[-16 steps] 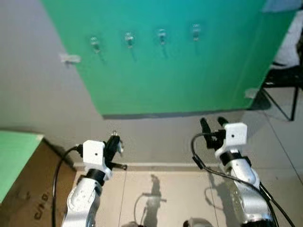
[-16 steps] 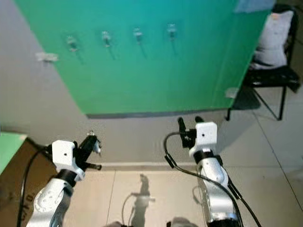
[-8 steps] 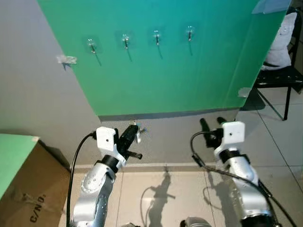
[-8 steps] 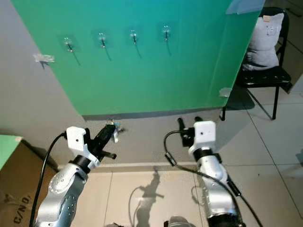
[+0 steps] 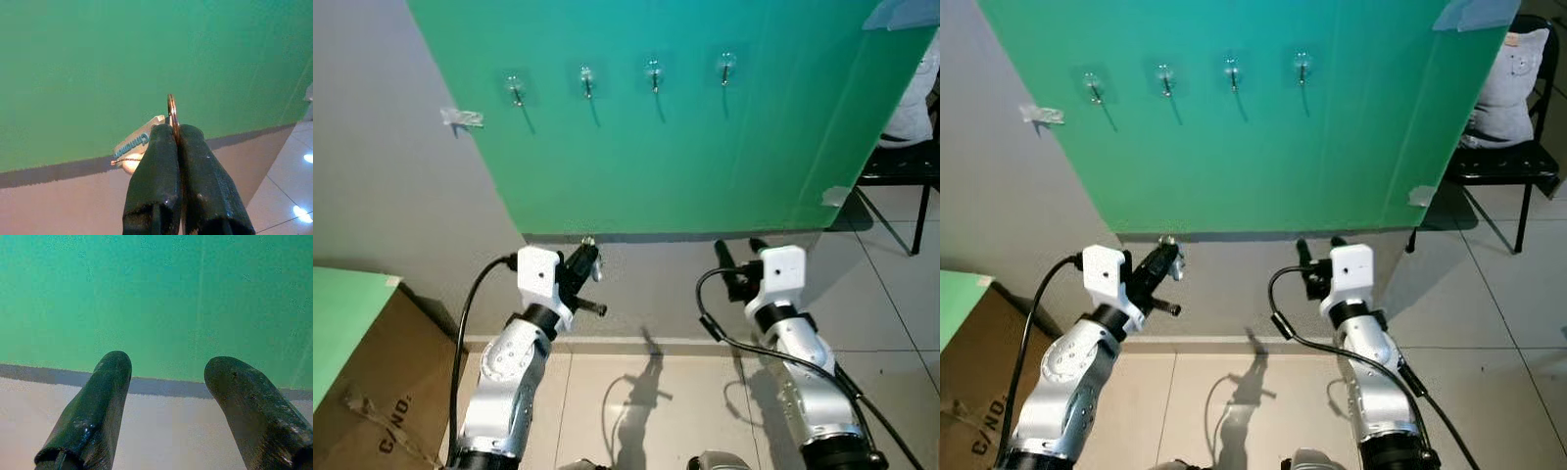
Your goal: Hang keys on a hook
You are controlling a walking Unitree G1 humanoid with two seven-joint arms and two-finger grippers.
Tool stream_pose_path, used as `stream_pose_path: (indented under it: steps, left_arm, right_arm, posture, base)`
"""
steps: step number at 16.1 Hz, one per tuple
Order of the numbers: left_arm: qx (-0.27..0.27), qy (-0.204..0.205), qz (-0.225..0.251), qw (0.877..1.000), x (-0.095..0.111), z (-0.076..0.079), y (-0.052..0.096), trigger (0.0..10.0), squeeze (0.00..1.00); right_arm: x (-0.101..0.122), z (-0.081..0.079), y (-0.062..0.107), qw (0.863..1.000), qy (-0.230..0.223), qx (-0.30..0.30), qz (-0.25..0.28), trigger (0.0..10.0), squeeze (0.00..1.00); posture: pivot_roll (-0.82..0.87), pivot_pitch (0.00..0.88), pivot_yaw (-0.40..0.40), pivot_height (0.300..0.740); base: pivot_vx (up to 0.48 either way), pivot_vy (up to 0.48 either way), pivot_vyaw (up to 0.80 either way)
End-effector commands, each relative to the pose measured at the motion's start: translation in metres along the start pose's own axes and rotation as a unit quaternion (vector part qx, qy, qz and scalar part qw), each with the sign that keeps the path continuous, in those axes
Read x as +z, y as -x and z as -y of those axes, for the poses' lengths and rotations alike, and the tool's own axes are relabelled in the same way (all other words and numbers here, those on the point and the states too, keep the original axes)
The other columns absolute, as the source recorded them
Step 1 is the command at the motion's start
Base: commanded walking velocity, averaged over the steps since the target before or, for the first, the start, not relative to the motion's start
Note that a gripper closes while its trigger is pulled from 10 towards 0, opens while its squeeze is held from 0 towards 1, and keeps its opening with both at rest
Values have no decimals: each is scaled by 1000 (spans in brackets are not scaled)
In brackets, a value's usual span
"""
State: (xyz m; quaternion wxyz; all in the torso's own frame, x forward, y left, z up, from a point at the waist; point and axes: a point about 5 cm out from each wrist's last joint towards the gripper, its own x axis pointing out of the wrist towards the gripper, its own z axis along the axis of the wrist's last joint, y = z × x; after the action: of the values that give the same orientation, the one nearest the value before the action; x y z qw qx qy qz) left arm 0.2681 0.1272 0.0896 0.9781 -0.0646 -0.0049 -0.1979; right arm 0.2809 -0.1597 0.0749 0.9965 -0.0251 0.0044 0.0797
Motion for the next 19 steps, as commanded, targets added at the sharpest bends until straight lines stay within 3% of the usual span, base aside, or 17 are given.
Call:
stream_pose_path:
  steps: [1,5,10,12,15,19]
  left_arm:
    - [2,-1,3,1000,2,-3,1,0,0]
    - [7,-12,7,1000,7,-7,-6,0,0]
    - [16,-84,51,995,22,-9,-5,0,0]
    - [12,-100,48,994,23,-8,-6,0,0]
    - [10,-92,64,994,33,-8,-13,0,0]
    - [8,-92,98,991,46,-5,-14,0,0]
  right_arm:
    - [-3,-3,1,1000,-3,6,-6,10000,0]
    - [-5,-3,1,1000,-5,8,-10,10000,0]
    - [0,-2,6,1000,-2,-4,18,10000,0]
    - [-1,0,5,1000,-4,-9,18,10000,0]
    - [1,0,4,1000,-5,-11,25,10000,0]
    - [6,1,7,999,-2,-17,48,10000,0]
  posture:
    - [-196,22,101,740]
    - [-199,20,104,740]
    - [-203,15,111,740]
    - [-203,11,112,740]
    - [-205,6,115,740]
    - [-207,3,117,740]
  base:
    - [0,0,0]
    - [0,193,0]
    - [0,0,0]
    - [0,0,0]
    - [0,0,0]
    - [397,268,0]
